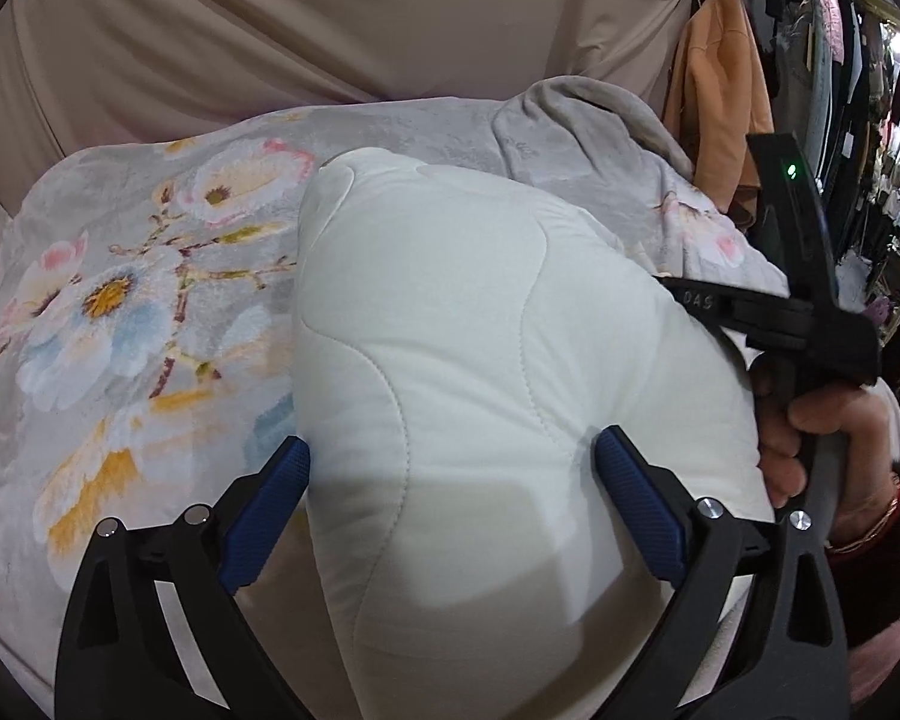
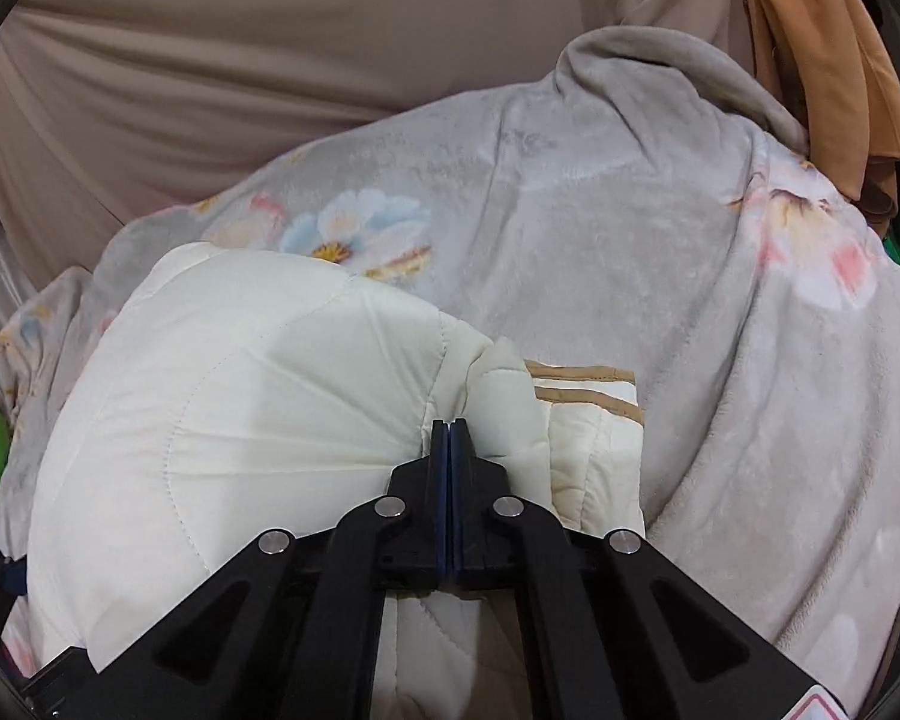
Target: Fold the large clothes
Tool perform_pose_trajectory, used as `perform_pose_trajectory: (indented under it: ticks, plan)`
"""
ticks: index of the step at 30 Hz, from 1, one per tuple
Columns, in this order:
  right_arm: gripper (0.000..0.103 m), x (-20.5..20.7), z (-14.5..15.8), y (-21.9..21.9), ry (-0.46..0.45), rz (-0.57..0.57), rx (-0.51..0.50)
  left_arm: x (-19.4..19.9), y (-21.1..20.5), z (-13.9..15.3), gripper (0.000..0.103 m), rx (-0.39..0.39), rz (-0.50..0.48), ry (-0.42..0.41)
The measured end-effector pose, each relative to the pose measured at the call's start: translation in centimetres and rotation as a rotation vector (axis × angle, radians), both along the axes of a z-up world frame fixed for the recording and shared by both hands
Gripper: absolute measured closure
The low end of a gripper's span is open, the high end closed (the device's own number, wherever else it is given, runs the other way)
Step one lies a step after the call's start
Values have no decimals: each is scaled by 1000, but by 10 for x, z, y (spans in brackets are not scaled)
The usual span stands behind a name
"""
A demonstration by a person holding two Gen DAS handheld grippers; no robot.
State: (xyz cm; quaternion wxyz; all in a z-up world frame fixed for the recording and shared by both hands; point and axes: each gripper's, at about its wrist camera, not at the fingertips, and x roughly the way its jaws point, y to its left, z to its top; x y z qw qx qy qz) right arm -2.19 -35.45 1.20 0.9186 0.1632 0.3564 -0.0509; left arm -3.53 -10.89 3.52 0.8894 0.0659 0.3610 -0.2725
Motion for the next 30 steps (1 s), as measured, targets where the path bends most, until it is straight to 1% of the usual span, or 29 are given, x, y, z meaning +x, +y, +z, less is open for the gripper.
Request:
perform_pose_trajectory:
  ticks: [2, 3, 4, 5, 6, 7, 8, 10, 12, 14, 16, 17, 19, 21, 22, 24, 26, 27, 28, 29, 30]
  plan:
    - [103, -7, 5, -9, -27, 4, 59, 4, 4, -1, 8, -11, 0, 30]
    - [102, -19, 13, -14, -55, -5, 102, 5, 9, 1, 9, -25, -5, 48]
    - [96, -35, 23, -17, -98, -5, 139, 4, 14, 3, 9, -39, -11, 59]
    - [93, -51, 33, -17, -138, 2, 157, 1, 21, 6, 11, -54, -21, 68]
    - [93, -71, 43, -15, -170, 16, 156, -3, 26, 10, 12, -68, -32, 65]
    - [93, -88, 52, -10, -181, 28, 137, -10, 33, 16, 12, -79, -50, 53]
    - [93, -110, 60, -2, -189, 50, 107, -18, 39, 21, 12, -84, -68, 32]
    - [93, -137, 65, 13, -178, 108, 64, -30, 44, 27, 12, -73, -92, 3]
    - [93, -154, 55, 27, -123, 135, 47, -38, 42, 24, 12, -57, -115, 10]
    - [94, -156, 32, 32, -46, 126, 52, -38, 33, 11, 12, -25, -134, 43]
    - [103, -153, 4, 29, 19, 101, 70, -34, 27, -6, 8, -7, -120, 77]
    - [103, -150, -11, 26, 33, 99, 110, -33, 25, -12, 7, 2, -114, 77]
    - [103, -148, -28, 22, 27, 102, 155, -31, 22, -20, 5, 15, -102, 77]
    - [103, -148, -28, 16, 17, 99, 207, -29, 23, -19, 5, 11, -91, 89]
    - [103, -149, -22, 15, 13, 101, 208, -28, 24, -17, 5, 5, -89, 98]
    - [103, -153, -2, 12, -31, 104, 209, -24, 27, -12, 5, -12, -82, 112]
    - [99, -155, 21, 7, -91, 97, 196, -23, 26, -7, 5, -15, -79, 103]
    - [94, -153, 29, 5, -106, 78, 174, -23, 25, -6, 5, -12, -78, 95]
    - [85, -150, 35, 3, -116, 49, 145, -24, 23, -5, 5, -6, -76, 87]
    - [77, -145, 40, 0, -119, 12, 117, -24, 23, -5, 5, -5, -75, 84]
    - [65, -140, 41, -4, -116, -5, 107, -24, 22, -4, 5, -2, -73, 83]
